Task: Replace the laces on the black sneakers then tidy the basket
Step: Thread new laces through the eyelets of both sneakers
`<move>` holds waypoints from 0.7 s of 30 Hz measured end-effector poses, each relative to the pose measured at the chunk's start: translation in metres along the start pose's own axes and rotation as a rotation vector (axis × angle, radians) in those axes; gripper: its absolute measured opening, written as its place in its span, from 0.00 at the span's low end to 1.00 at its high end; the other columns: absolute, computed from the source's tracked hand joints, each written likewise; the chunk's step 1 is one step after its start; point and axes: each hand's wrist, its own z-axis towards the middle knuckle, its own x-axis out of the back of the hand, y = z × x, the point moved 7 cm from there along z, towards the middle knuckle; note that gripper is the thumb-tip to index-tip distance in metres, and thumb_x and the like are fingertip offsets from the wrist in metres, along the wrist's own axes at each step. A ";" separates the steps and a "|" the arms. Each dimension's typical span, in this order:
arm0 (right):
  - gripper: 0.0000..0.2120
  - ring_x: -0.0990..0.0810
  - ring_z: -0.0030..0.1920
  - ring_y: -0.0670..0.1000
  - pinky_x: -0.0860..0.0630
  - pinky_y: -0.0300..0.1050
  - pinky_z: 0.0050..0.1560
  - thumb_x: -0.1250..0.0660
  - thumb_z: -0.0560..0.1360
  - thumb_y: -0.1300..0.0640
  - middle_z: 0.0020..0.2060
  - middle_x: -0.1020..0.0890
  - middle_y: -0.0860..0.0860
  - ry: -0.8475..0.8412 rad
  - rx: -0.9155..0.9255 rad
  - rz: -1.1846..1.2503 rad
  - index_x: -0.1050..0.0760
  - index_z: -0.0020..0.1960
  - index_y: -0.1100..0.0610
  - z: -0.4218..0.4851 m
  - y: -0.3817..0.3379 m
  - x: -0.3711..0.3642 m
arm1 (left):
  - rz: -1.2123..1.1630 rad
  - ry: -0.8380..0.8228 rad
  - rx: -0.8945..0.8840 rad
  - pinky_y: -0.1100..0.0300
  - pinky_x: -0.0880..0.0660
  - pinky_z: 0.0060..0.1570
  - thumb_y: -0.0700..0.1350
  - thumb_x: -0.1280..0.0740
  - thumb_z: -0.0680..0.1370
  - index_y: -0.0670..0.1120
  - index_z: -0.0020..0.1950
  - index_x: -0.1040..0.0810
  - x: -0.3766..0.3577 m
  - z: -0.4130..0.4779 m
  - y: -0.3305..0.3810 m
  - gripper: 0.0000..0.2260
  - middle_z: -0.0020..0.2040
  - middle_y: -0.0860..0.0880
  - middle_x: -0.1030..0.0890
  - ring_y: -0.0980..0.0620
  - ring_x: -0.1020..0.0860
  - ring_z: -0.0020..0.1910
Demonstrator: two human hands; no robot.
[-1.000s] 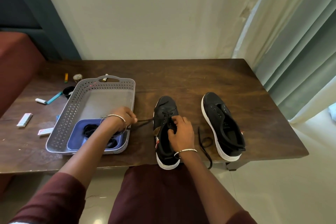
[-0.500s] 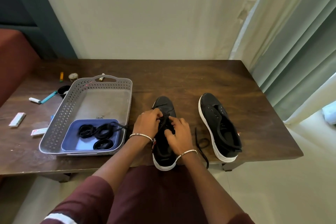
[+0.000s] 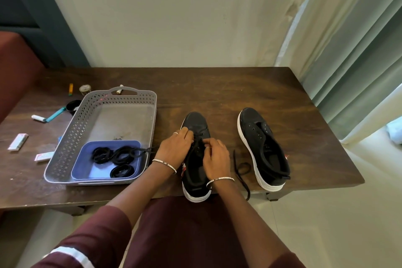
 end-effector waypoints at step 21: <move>0.03 0.25 0.41 0.58 0.35 0.46 0.37 0.40 0.80 0.57 0.42 0.26 0.52 -0.260 0.320 -0.268 0.29 0.49 0.54 0.050 -0.015 -0.013 | -0.588 -0.470 0.712 0.54 0.26 0.53 0.51 0.35 0.80 0.39 0.60 0.21 -0.036 0.024 -0.041 0.17 0.56 0.41 0.19 0.42 0.21 0.54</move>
